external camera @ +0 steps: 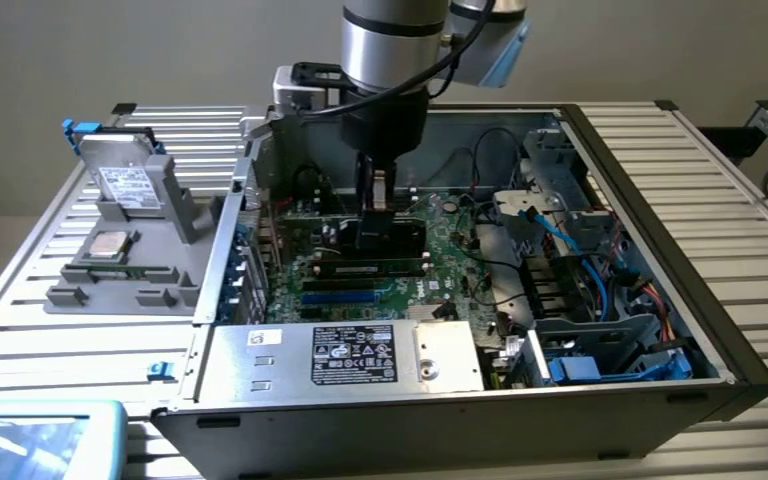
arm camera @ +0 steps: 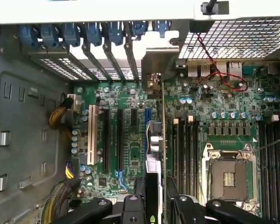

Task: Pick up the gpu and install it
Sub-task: 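Insert the gpu into the slot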

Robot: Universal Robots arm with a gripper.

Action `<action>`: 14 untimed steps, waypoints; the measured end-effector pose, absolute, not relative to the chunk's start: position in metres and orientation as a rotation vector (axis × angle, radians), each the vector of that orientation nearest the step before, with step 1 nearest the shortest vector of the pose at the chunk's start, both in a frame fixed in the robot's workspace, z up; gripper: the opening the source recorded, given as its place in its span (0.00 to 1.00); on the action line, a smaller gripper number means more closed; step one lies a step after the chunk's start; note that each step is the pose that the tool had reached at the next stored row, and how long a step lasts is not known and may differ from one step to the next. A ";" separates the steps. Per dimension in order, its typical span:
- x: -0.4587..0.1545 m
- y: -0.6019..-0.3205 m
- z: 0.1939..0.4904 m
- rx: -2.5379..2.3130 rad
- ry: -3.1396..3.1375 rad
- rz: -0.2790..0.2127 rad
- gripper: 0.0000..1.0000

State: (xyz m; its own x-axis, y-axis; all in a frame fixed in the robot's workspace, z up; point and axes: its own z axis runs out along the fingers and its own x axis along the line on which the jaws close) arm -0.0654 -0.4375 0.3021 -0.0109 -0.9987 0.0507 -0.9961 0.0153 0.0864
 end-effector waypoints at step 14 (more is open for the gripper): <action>-0.071 -0.446 0.285 2.146 -2.174 -0.057 0.28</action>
State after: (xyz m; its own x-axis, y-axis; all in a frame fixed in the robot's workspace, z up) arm -0.0710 -0.4460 0.2852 -0.0111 -0.9993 0.0354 -0.9961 0.0141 0.0868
